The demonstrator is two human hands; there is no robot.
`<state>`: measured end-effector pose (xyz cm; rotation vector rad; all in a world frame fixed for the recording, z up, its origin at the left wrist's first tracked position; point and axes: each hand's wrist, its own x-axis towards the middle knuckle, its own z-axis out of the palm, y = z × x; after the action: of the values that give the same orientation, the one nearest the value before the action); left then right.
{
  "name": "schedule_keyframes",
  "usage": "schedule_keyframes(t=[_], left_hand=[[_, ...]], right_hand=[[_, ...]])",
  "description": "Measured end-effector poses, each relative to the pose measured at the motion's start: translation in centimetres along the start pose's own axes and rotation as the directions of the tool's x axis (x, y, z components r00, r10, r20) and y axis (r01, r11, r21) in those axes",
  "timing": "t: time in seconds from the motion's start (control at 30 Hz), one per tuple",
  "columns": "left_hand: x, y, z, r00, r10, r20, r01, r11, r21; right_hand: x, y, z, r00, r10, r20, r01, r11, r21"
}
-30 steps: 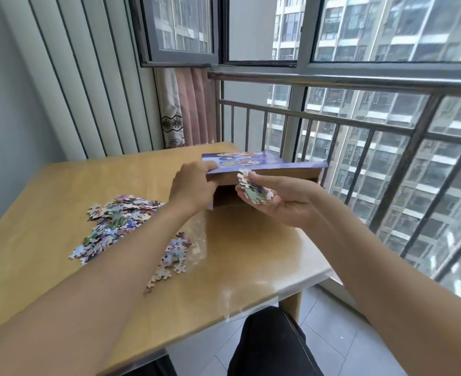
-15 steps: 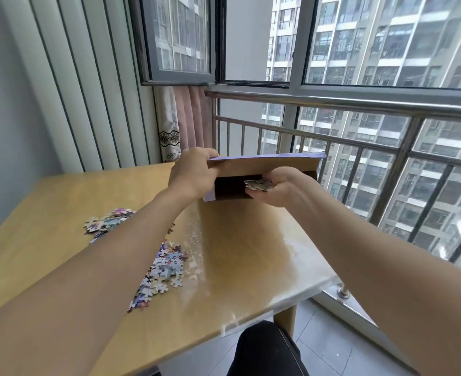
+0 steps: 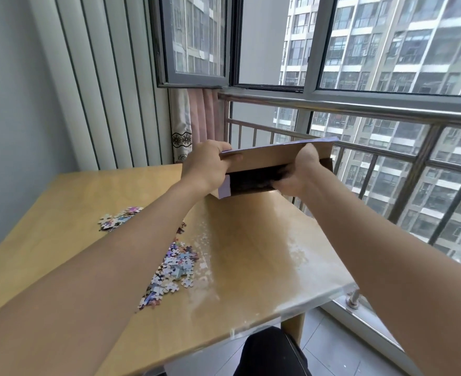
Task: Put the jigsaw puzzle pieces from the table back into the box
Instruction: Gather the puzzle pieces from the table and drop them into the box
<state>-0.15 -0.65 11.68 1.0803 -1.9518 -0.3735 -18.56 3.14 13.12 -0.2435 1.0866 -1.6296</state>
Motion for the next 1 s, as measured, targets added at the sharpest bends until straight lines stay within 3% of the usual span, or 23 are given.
schedule_keyframes(t=[0.1,0.17,0.23,0.33,0.4,0.53,0.67,0.73,0.83,0.93,1.0], left_hand=[[-0.5,-0.6,0.4,1.000,0.016,-0.008,-0.015,1.000,0.027],[-0.8,-1.1,1.0,0.999,0.033,0.018,-0.034,0.998,0.058],[-1.5,-1.5,1.8,0.994,0.050,0.096,-0.057,0.996,0.072],[-3.1,-2.6,3.2,0.979,0.033,0.200,-0.052,0.994,0.091],[-4.2,-3.9,4.2,0.957,-0.005,0.291,-0.023,0.995,0.092],[-6.2,-5.9,5.0,0.856,-0.056,0.513,0.068,0.998,-0.005],[-7.1,-7.1,2.0,0.797,-0.033,0.603,0.099,0.992,-0.076],[-7.2,-8.9,-0.6,0.843,-0.075,0.533,0.104,0.994,-0.024],[-8.4,-13.4,-4.6,0.944,-0.240,0.228,0.207,0.965,0.162],[-10.9,-17.8,-7.6,0.909,-0.402,-0.108,0.415,0.849,0.328],[-13.0,-19.9,-8.2,0.841,-0.519,-0.154,0.533,0.743,0.405]], right_hand=[[-2.5,0.2,-1.2,0.985,-0.167,-0.029,0.137,0.883,-0.448],[-4.4,1.1,-2.0,0.986,-0.151,0.066,0.153,0.691,-0.707],[-5.6,2.0,-2.2,0.985,-0.079,0.155,0.174,0.491,-0.854],[-5.8,3.6,-1.6,0.973,-0.063,0.220,0.229,0.292,-0.929],[-5.6,4.6,-1.1,0.966,-0.053,0.252,0.257,0.216,-0.942],[-4.6,5.6,-0.1,0.930,-0.065,0.362,0.368,0.153,-0.917],[-3.5,8.4,1.1,0.856,-0.039,0.515,0.516,0.125,-0.847],[-3.1,10.7,1.9,0.818,0.022,0.575,0.570,0.102,-0.815],[-2.4,14.4,3.4,0.833,0.176,0.524,0.533,-0.004,-0.846],[-2.5,17.1,4.3,0.883,0.360,0.301,0.418,-0.308,-0.855],[-2.6,18.3,4.6,0.895,0.393,0.211,0.390,-0.460,-0.797]])
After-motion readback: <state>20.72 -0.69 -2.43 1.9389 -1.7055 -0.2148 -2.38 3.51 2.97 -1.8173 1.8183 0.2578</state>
